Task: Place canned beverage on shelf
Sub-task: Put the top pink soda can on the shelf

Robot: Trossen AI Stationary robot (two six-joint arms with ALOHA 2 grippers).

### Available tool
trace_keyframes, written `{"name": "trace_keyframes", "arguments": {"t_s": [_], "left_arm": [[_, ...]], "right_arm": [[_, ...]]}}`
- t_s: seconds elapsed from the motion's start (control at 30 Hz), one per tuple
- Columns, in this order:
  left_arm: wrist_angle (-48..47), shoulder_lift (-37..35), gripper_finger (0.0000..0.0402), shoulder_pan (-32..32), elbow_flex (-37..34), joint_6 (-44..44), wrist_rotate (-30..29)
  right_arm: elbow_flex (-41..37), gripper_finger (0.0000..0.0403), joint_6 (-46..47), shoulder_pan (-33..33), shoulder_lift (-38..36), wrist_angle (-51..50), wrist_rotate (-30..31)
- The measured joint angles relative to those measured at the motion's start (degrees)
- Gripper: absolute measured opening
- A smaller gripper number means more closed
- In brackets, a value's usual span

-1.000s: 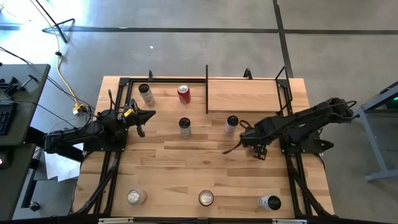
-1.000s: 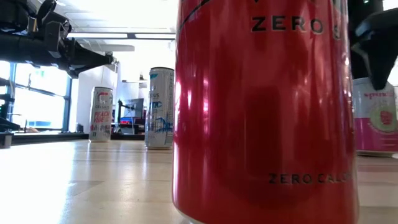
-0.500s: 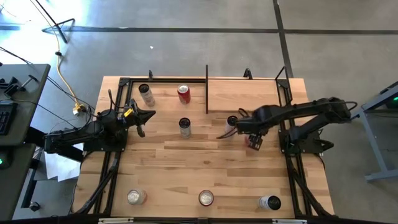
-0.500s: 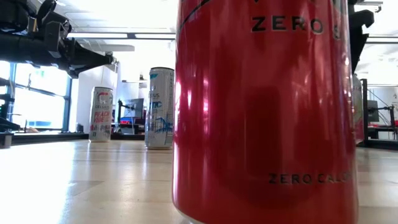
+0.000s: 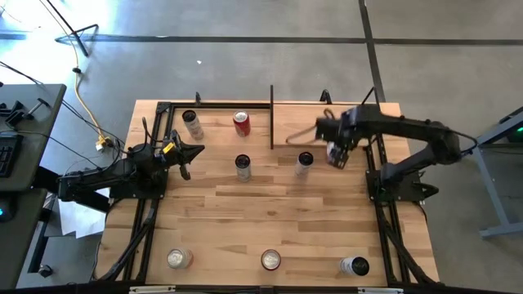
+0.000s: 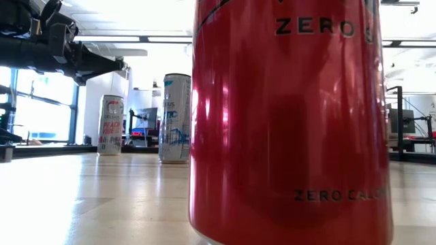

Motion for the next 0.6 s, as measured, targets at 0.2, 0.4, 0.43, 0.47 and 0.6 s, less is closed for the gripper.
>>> {"name": "trace_keyframes", "arguments": {"t_s": [0.2, 0.4, 0.43, 0.47, 0.6], "left_arm": [[0.0, 0.0, 0.0003, 0.0, -0.02, 0.0, 0.0], [0.0, 0.02, 0.0003, 0.0, 0.0, -0.02, 0.0], [0.0, 0.01, 0.0003, 0.0, 0.0, -0.02, 0.0], [0.0, 0.02, 0.0003, 0.0, 0.0, 0.0, 0.0], [0.0, 0.01, 0.0003, 0.0, 0.0, 0.0, 0.0]], "right_arm": [[1.66, 0.025, -12.07, -16.8, 1.55, 0.95, 2.1], [1.66, 0.025, -26.82, -30.33, 4.28, 9.18, 1.25], [1.66, 0.025, -28.9, -32.01, 4.83, 10.06, 1.0], [1.66, 0.025, -30.54, -33.61, 5.51, 10.9, 0.8], [1.66, 0.025, -34.28, -38.86, 8.68, 13.88, 1.23]]}}
